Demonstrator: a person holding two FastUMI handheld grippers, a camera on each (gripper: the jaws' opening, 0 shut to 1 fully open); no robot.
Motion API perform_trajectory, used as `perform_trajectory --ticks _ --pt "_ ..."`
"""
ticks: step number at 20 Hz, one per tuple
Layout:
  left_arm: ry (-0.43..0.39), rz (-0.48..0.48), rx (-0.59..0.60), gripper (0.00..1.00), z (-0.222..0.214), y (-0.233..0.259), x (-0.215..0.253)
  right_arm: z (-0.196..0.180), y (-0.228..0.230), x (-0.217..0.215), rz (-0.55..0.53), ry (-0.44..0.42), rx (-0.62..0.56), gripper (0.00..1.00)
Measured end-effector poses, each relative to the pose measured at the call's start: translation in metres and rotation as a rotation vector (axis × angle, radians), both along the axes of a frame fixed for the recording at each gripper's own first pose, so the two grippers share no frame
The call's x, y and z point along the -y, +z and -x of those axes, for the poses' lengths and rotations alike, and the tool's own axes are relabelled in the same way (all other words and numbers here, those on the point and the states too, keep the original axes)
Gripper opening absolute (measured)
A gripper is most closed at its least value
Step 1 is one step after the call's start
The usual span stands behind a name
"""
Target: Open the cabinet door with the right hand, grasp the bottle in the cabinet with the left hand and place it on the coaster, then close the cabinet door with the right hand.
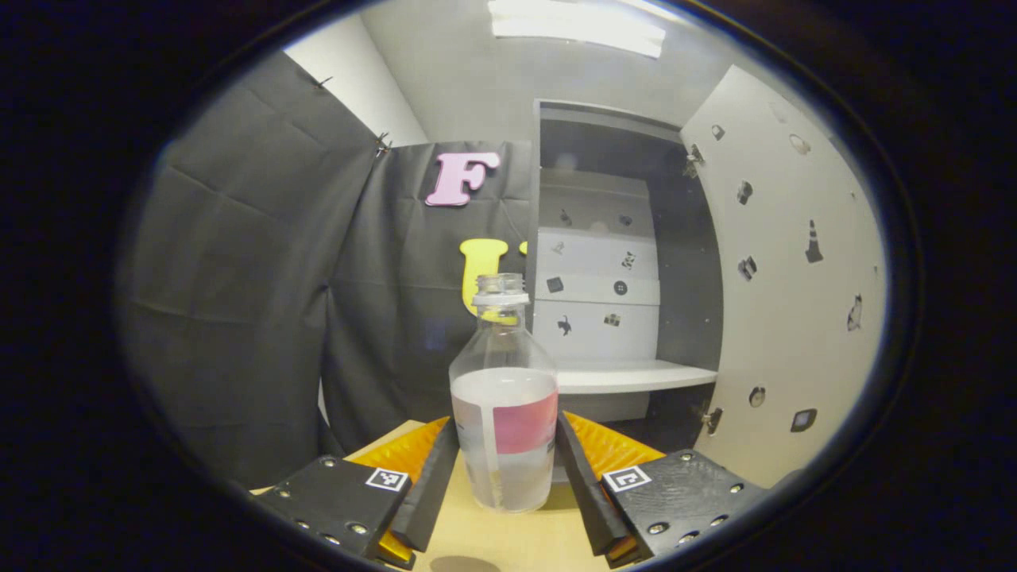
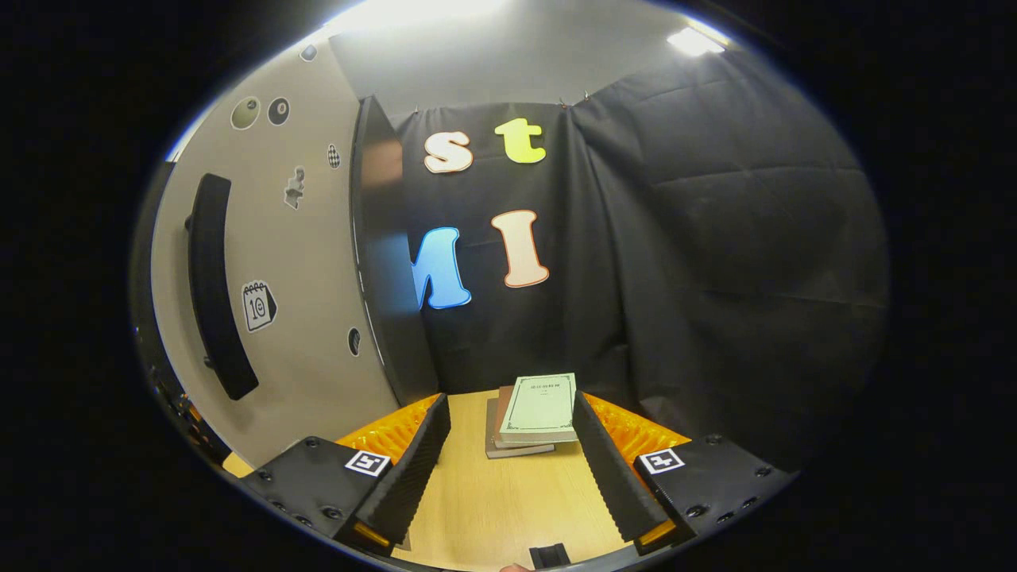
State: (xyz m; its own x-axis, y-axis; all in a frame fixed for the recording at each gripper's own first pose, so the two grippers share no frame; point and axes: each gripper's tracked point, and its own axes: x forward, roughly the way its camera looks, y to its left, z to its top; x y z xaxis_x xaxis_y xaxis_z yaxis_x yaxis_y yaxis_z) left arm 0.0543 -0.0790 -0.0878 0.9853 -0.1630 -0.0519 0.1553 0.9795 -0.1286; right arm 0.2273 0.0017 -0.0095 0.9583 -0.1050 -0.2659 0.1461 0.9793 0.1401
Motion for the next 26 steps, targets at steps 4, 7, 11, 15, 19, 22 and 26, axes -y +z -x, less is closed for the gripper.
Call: perform_trajectory --ticks 4,7,11,15,19,22,26 --pt "0.007 0.003 -0.022 0.72 0.013 -0.035 -0.005 0.006 0.000 0.003 0.027 -0.011 -0.006 0.98" --pt "0.023 0.035 -0.061 0.72 0.019 -0.066 -0.014 0.010 -0.002 0.002 0.037 -0.014 -0.020 0.98" --pt "0.041 0.026 -0.113 0.74 0.020 -0.104 -0.021 0.010 -0.003 0.000 0.075 -0.019 -0.035 1.00" --pt "0.053 0.018 -0.177 0.74 0.026 -0.149 -0.024 0.010 -0.009 -0.003 0.113 -0.020 -0.052 0.98" --pt "0.076 0.013 -0.228 0.72 0.028 -0.183 -0.028 0.011 -0.020 -0.002 0.141 -0.026 -0.080 0.98" --pt "0.079 -0.019 -0.259 0.72 0.028 -0.211 -0.026 0.011 -0.029 -0.001 0.111 -0.038 -0.101 0.98" --pt "0.068 -0.052 -0.294 0.72 0.031 -0.237 -0.020 0.014 -0.039 0.005 0.145 -0.053 -0.125 0.92"
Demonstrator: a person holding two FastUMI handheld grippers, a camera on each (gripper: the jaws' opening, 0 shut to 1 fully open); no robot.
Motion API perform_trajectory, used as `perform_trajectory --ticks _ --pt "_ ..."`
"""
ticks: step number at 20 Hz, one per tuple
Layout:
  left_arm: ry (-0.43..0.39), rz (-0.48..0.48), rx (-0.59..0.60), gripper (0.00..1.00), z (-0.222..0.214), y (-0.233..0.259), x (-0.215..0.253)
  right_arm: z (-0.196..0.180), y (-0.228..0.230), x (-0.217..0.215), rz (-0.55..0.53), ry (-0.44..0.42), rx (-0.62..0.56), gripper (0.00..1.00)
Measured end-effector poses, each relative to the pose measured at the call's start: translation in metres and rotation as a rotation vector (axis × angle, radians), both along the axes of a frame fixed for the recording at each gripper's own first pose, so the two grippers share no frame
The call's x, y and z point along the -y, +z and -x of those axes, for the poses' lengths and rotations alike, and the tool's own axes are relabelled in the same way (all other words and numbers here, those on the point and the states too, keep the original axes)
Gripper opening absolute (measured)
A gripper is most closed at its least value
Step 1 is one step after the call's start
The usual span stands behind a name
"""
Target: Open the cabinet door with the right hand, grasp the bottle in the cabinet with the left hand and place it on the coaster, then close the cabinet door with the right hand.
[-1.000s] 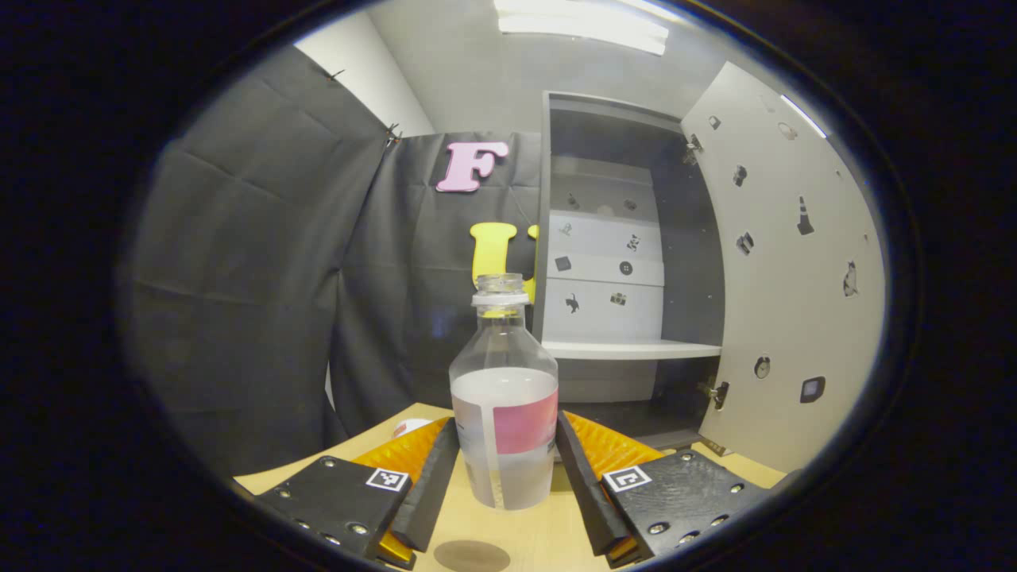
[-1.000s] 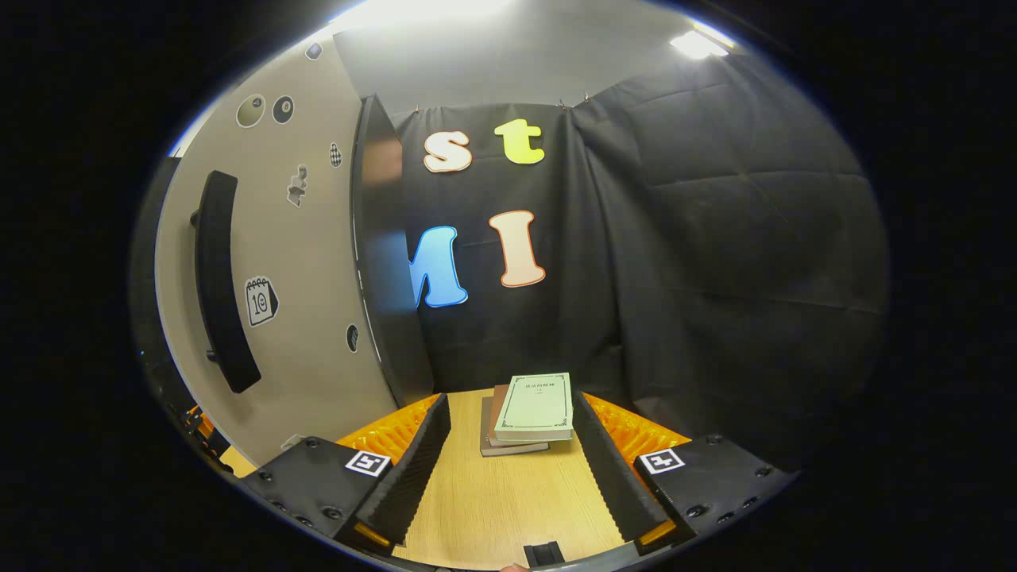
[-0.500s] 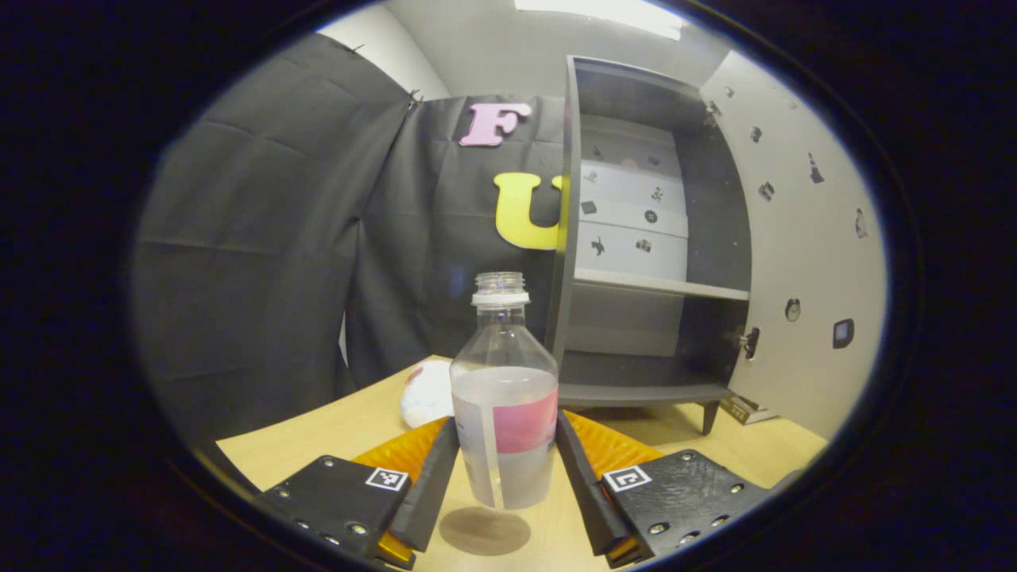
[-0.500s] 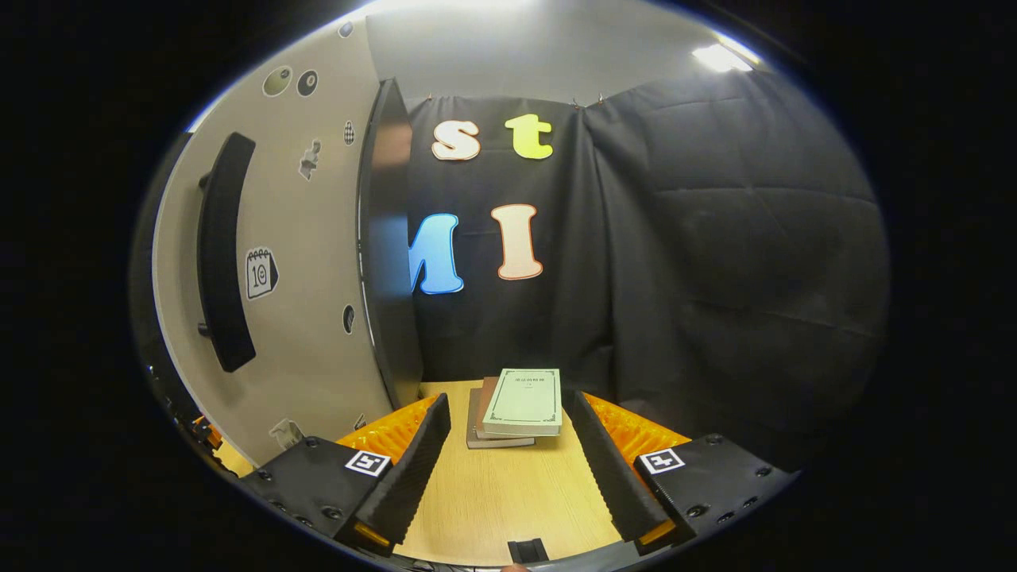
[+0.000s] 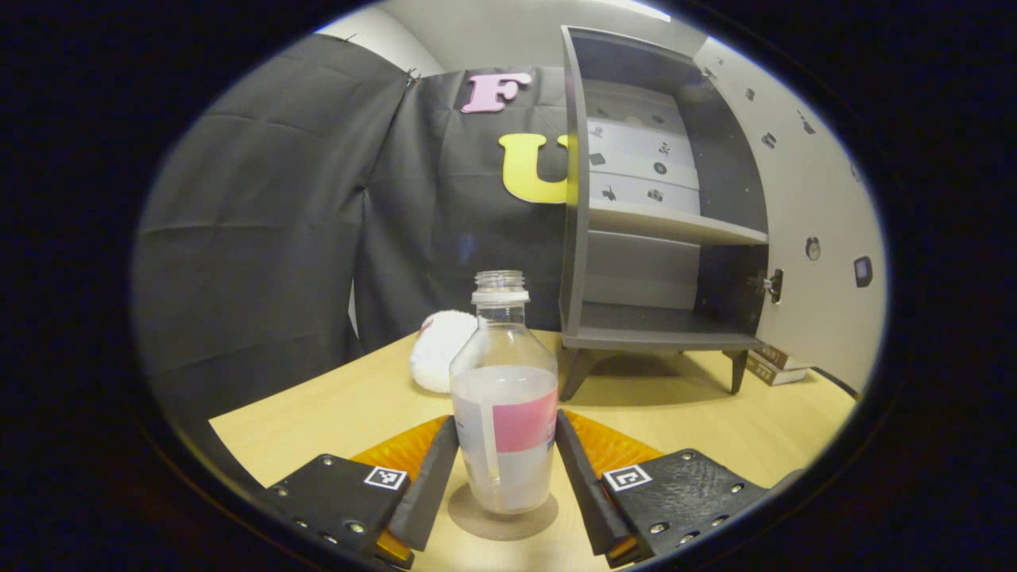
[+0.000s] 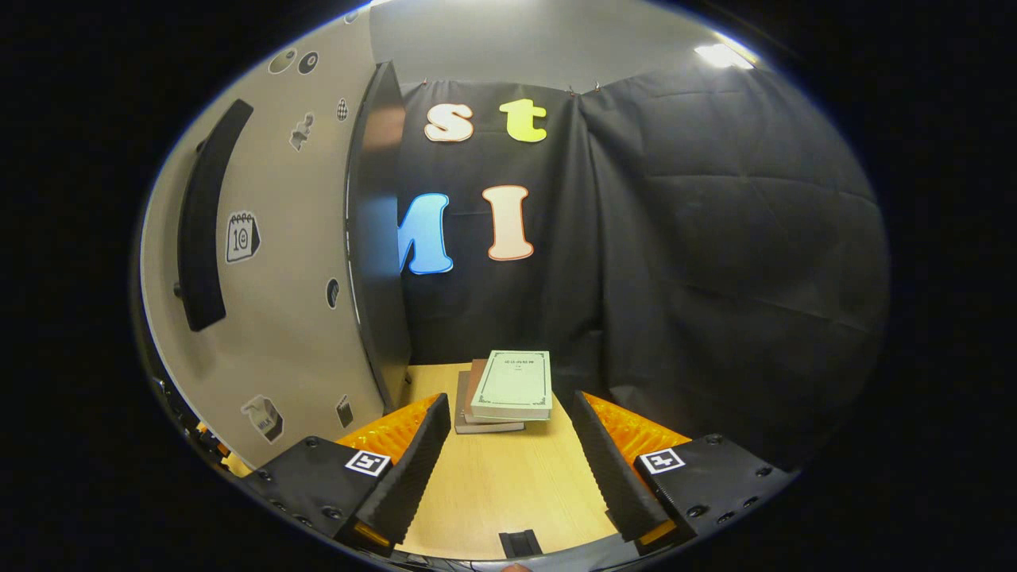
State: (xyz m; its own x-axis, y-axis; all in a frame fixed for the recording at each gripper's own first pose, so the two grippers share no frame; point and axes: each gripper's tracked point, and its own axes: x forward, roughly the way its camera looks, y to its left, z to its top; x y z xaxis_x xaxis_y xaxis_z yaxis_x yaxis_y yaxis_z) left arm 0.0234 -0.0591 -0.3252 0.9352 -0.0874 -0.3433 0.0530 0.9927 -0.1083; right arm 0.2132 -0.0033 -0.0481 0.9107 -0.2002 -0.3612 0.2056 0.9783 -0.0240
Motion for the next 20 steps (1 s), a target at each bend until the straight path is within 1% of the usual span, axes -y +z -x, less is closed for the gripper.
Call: perform_trajectory --ticks 2,3,4,5,7,8,11,12,14,15,16,19,20 --pt "0.003 -0.003 -0.010 0.72 0.002 -0.009 0.002 0.003 -0.003 -0.001 0.010 0.002 -0.014 0.92" --pt "0.006 -0.002 -0.016 0.72 0.003 -0.014 0.004 0.003 -0.005 -0.001 0.010 0.003 -0.017 0.98" --pt "0.009 -0.001 -0.016 0.75 0.004 -0.016 0.005 0.003 -0.004 -0.002 0.009 0.004 -0.017 0.92" --pt "0.011 -0.001 -0.020 0.72 0.008 -0.018 0.006 0.002 -0.004 -0.003 0.010 0.006 -0.017 0.92" --pt "0.015 -0.010 -0.009 0.72 0.011 -0.016 0.005 0.003 -0.002 -0.005 0.016 0.011 -0.014 0.92" --pt "0.015 -0.010 -0.008 0.75 0.012 -0.016 0.004 0.003 -0.001 -0.006 0.018 0.014 -0.012 0.98" --pt "0.009 -0.018 -0.020 0.75 0.015 -0.016 0.007 0.003 -0.004 -0.009 0.020 0.022 -0.015 0.98" --pt "0.010 -0.028 -0.023 0.72 0.016 -0.015 0.007 0.003 -0.005 -0.010 0.018 0.024 -0.018 0.98" --pt "0.007 -0.041 -0.041 0.79 0.019 -0.013 0.008 0.003 -0.009 -0.012 0.013 0.027 -0.024 0.98" --pt "0.006 -0.048 -0.046 0.80 0.020 -0.011 0.009 0.003 -0.010 -0.012 0.008 0.029 -0.026 0.93" --pt "0.001 -0.052 -0.052 0.82 0.020 -0.007 0.010 0.002 -0.009 -0.013 0.002 0.030 -0.024 0.98" --pt "-0.001 -0.068 -0.022 0.80 0.018 0.017 0.008 -0.001 -0.005 -0.014 -0.009 0.034 -0.005 0.98" --pt "-0.002 -0.073 -0.015 0.82 0.017 0.024 0.007 -0.002 -0.005 -0.014 -0.008 0.038 -0.001 0.93"
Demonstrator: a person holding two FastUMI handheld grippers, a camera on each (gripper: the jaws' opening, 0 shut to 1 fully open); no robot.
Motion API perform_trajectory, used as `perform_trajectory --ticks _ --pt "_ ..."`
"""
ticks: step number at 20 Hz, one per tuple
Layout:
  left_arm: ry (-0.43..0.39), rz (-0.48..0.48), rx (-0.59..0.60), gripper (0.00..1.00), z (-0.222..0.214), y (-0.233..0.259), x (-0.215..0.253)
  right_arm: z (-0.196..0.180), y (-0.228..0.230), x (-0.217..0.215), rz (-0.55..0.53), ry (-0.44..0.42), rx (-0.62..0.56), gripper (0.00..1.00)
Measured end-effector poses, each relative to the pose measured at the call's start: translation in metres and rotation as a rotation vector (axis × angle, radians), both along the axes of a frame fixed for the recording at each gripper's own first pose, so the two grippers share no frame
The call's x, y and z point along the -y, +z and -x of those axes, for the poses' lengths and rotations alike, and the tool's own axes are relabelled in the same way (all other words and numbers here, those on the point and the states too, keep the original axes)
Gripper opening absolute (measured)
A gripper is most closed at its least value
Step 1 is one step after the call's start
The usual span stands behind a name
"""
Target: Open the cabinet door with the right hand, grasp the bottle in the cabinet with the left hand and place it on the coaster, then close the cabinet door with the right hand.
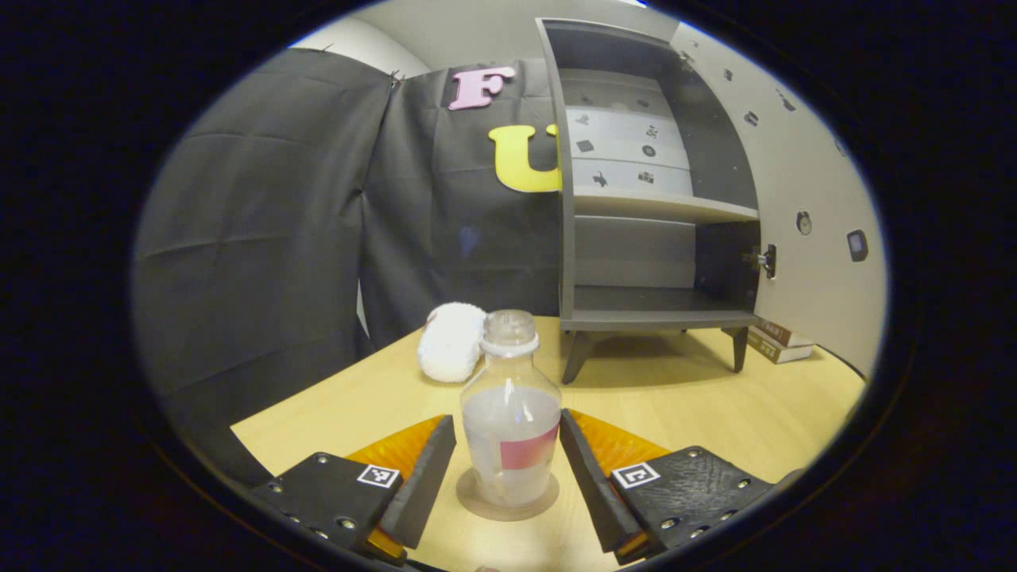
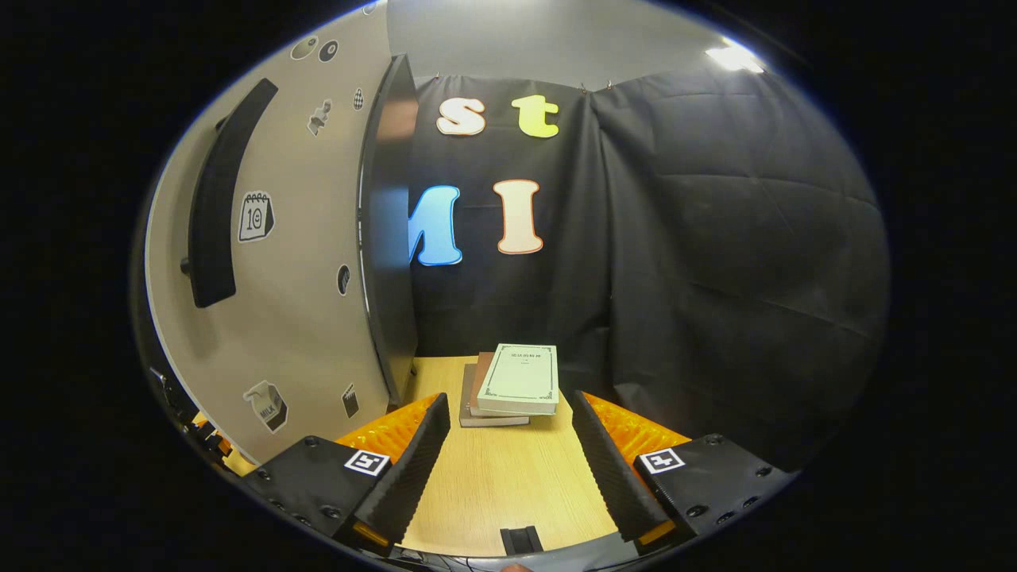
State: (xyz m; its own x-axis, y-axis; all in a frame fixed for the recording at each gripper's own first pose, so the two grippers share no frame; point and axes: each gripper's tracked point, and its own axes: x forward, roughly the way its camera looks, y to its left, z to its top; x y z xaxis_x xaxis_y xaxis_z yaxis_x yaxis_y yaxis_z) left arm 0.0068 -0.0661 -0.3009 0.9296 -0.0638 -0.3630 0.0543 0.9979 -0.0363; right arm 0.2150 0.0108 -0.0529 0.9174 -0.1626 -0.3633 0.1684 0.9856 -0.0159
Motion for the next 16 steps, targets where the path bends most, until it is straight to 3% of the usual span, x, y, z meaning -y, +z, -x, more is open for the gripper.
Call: perform_trajectory --ticks 1,10,16 --pt "-0.001 -0.007 0.006 0.82 0.000 0.007 -0.001 -0.001 0.000 -0.001 -0.001 0.006 0.001 0.98" --pt "-0.031 -0.052 0.148 0.80 -0.004 0.152 0.004 -0.026 0.033 -0.018 -0.126 0.093 0.089 0.98" --pt "-0.060 0.019 0.203 0.81 -0.021 0.219 0.021 -0.034 0.067 -0.032 -0.187 0.147 0.167 0.98"
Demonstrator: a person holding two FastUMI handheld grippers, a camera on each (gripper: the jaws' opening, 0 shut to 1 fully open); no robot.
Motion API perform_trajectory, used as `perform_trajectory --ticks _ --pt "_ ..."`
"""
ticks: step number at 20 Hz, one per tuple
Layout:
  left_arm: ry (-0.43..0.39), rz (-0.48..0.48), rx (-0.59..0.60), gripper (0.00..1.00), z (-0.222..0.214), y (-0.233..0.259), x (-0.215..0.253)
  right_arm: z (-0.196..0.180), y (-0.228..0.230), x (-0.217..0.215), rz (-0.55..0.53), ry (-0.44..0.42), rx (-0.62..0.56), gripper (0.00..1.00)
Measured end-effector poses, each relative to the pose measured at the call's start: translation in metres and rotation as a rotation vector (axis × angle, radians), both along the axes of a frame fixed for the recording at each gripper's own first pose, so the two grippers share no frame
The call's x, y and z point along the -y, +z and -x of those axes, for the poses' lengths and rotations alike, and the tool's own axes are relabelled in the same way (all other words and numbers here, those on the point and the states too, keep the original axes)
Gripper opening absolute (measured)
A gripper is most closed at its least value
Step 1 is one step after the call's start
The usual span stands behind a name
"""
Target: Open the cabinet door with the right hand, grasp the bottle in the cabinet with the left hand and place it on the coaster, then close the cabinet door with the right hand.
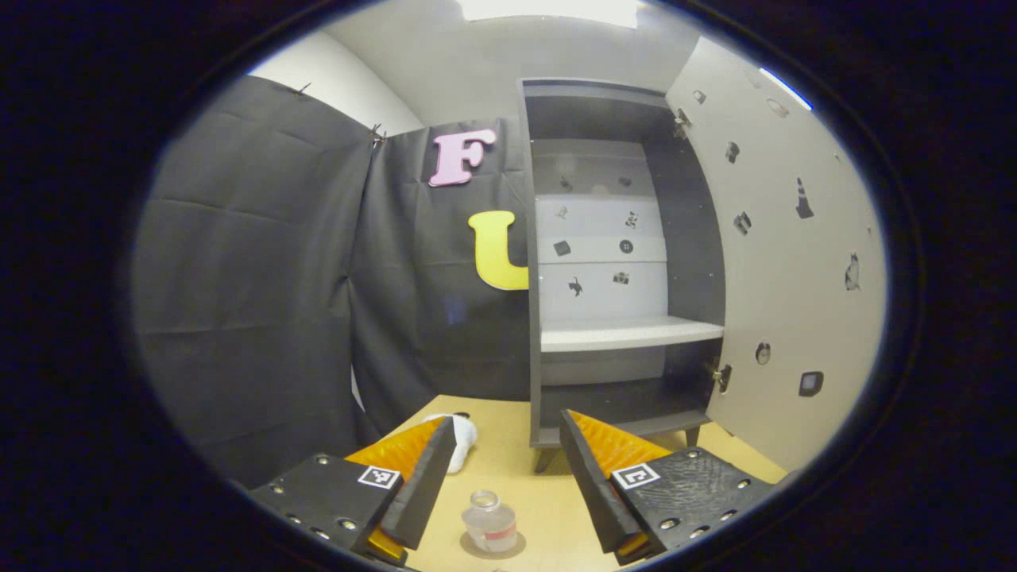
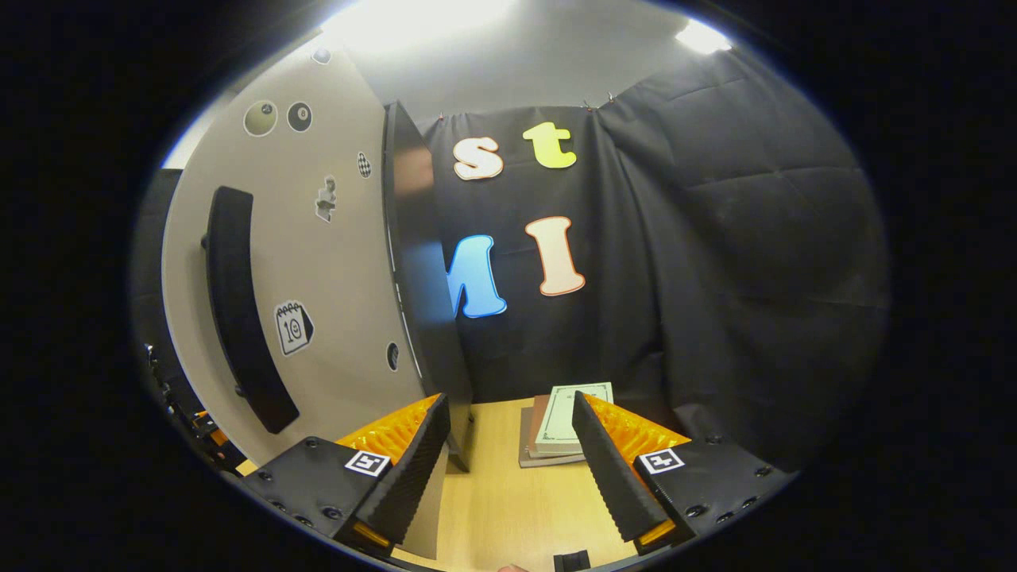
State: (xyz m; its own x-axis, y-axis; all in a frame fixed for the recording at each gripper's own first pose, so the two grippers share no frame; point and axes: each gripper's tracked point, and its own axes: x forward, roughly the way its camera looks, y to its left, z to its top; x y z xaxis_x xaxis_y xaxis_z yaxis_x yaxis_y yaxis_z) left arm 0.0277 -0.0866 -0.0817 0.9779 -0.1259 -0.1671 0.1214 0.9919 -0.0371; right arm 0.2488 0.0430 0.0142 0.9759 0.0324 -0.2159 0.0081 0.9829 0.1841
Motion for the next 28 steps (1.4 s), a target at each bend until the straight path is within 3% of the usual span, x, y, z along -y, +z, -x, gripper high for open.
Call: perform_trajectory --ticks 7,9,13,14,15,22,28 --pt "-0.089 0.034 0.042 0.80 -0.032 0.025 0.000 0.007 0.034 -0.041 0.053 0.008 0.074 0.98" --pt "-0.102 0.047 0.037 0.81 -0.038 0.020 -0.008 0.009 0.039 -0.038 0.117 -0.019 0.092 0.86" --pt "-0.120 0.085 0.030 0.82 -0.048 0.013 -0.022 0.009 0.043 -0.054 0.145 -0.037 0.090 0.87" --pt "-0.125 0.093 0.025 0.81 -0.050 0.010 -0.024 0.012 0.042 -0.064 0.140 -0.026 0.086 0.87" --pt "-0.130 0.099 0.022 0.81 -0.051 0.009 -0.027 0.018 0.040 -0.075 0.135 -0.012 0.088 0.93" --pt "-0.123 0.112 0.027 0.83 -0.050 0.006 -0.051 0.009 0.047 -0.141 0.186 0.125 0.125 0.93" --pt "-0.099 0.107 0.023 0.80 -0.043 0.004 -0.073 -0.004 0.041 -0.177 0.163 0.189 0.104 0.93"
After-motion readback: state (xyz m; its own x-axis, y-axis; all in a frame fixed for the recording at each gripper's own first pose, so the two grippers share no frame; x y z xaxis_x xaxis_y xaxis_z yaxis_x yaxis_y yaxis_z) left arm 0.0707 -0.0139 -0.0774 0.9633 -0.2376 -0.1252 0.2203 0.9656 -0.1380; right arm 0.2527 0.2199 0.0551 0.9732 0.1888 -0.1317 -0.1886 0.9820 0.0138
